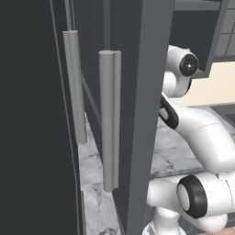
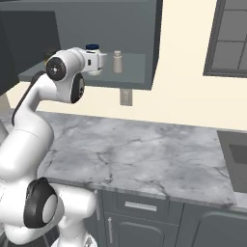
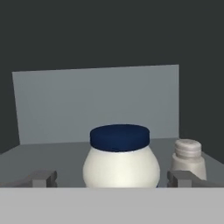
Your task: Collect the turmeric, mayonnaise, and shaker from the cabinet and place them next to the stove.
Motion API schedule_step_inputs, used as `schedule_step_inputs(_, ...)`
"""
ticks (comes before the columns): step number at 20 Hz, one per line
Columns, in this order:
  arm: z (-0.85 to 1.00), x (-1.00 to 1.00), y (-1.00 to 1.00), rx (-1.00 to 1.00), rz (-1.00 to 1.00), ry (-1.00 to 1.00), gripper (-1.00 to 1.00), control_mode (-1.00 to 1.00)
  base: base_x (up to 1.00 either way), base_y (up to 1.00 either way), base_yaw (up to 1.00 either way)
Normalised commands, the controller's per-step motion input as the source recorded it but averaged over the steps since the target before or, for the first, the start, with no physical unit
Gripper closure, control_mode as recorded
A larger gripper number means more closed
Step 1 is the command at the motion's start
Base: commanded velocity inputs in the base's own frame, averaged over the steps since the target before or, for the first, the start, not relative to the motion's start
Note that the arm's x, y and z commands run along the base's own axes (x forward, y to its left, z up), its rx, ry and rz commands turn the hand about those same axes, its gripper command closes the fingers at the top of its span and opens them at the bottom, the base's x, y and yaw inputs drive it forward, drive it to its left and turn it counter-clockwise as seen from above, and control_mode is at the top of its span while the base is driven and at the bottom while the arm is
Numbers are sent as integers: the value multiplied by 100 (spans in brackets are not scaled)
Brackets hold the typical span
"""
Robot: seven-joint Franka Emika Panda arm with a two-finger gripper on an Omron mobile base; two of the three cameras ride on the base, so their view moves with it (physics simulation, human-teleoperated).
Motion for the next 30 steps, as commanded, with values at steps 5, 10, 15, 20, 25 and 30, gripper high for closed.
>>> schedule_step_inputs(5,0,7,0,0,-4,0,-100,-100,0,0,0)
schedule_step_inputs(10,1,14,-2,0,-3,0,-100,-100,0,0,0)
schedule_step_inputs(15,0,10,-2,0,-2,0,-100,-100,0,0,0)
schedule_step_inputs(20,0,8,-4,0,-2,1,-100,-100,0,0,0)
schedule_step_inputs(25,0,4,-7,0,-1,0,-100,-100,0,0,0)
schedule_step_inputs(30,0,6,0,0,0,0,-100,-100,0,0,0)
